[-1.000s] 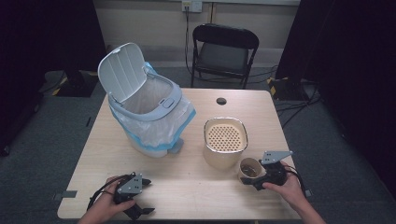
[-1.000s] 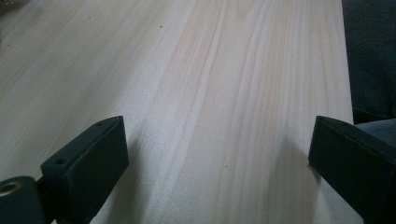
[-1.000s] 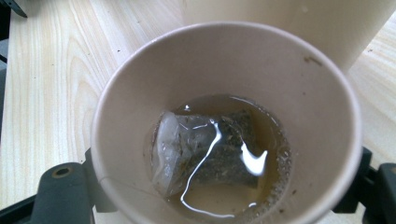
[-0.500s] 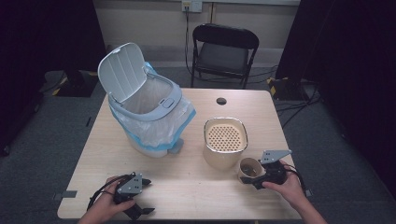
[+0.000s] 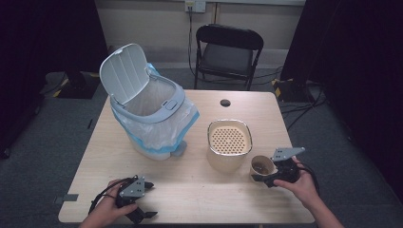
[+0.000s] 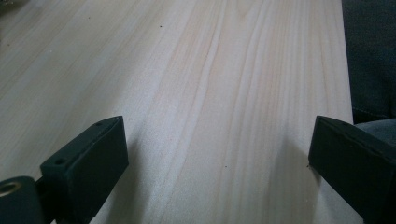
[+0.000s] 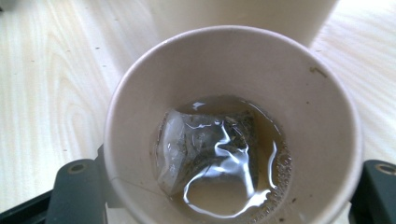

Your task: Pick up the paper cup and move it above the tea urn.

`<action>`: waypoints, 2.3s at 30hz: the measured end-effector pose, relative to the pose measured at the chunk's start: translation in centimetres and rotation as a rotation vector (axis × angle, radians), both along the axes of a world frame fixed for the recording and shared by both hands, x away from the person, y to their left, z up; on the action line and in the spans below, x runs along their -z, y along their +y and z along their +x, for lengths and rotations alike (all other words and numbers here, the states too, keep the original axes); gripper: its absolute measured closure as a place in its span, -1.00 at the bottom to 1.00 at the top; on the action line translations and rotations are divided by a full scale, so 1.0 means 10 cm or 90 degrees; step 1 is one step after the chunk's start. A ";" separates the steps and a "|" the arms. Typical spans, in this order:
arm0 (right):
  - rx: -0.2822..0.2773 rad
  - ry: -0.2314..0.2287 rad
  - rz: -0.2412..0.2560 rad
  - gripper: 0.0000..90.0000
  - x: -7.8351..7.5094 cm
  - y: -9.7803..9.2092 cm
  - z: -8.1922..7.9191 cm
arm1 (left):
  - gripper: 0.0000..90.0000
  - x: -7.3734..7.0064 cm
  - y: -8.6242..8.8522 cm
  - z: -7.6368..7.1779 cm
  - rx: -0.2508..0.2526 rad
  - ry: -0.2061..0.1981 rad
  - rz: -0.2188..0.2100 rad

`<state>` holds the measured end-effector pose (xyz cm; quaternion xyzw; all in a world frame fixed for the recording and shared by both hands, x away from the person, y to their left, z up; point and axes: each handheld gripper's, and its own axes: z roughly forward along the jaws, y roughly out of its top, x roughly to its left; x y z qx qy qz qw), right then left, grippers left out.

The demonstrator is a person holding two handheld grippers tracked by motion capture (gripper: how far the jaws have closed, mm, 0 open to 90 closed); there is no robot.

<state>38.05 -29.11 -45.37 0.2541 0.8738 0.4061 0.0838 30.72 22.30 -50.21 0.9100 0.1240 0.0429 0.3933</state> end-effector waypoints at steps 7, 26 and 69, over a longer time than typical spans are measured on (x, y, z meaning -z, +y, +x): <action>0.018 -0.010 -0.012 -0.40 -0.15 -0.08 0.14 | -0.91 0.00 0.00 0.00 0.000 0.000 0.000; 0.053 -0.021 -0.018 -0.40 -0.39 -0.09 0.52 | -0.91 0.00 0.00 0.00 0.000 -0.001 0.000; 0.064 -0.039 -0.057 -0.39 -0.76 0.04 1.29 | -0.91 0.00 0.00 0.00 0.001 -0.001 0.001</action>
